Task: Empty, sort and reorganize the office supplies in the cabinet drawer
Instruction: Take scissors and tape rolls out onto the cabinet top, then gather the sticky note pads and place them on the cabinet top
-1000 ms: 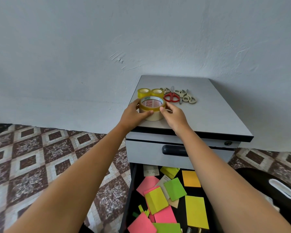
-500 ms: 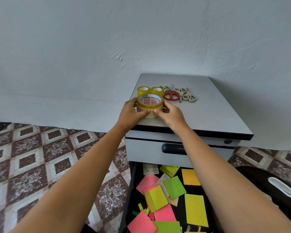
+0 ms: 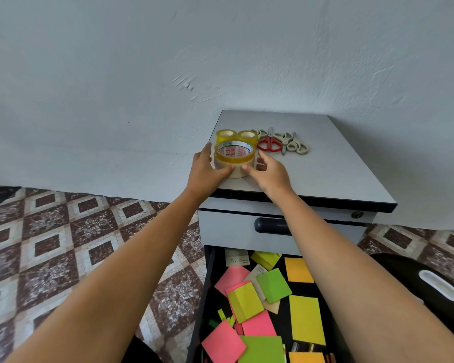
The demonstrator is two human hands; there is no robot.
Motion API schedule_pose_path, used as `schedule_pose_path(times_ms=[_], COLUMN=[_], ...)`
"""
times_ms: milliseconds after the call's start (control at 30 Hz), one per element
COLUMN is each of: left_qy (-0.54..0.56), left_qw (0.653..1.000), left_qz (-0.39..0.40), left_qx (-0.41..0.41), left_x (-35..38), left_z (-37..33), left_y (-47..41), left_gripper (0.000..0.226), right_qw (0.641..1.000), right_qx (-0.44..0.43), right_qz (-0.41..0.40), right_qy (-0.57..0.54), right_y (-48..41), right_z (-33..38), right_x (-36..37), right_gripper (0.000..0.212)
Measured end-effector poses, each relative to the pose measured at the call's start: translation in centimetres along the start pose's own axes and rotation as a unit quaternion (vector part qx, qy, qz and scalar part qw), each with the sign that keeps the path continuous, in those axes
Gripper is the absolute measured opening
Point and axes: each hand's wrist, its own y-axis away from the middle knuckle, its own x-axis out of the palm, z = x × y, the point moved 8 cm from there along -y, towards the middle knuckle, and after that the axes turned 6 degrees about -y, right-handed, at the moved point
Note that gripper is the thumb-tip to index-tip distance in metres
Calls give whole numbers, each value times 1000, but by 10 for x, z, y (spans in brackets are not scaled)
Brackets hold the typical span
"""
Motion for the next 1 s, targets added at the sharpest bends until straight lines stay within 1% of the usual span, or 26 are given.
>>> schedule_pose_path(times_ms=[100,167,267,400,500,667,767,900,1000], left_qy=[-16,-27,-27,-25,-3,20,0,-23,-54], left_qw=[999,998,995,995,996,997,996,989,979], left_qz=[-27,-44,-53,-45,-31,28,75,146,193], left_qx=[21,48,77,85,87,65,39,-7,-35], left_x=[-9,-16,-22,-17,-2,36,62,95,118], left_z=[-8,-13,-19,-22,-21,1,25,62,89], left_y=[21,36,58,86,112,153,176,202,219], left_gripper=[80,71,59,51,47,41,37,34,34], right_qw=[999,998,994,992,989,987,992,998,996], right_qx=[-13,-30,-71,-106,-129,-147,-117,-38,26], right_qz=[-26,-51,-77,-68,-60,-52,-29,22,64], right_qy=[-27,-35,-12,5,24,33,44,53,65], right_y=[5,10,25,59,92,141,164,191,209], right_z=[2,7,18,22,13,-19,-51,-101,-142], right_x=[-9,-18,-34,-44,-46,-43,-36,-19,-4], right_gripper=[68,64,54,48,45,40,41,42,45])
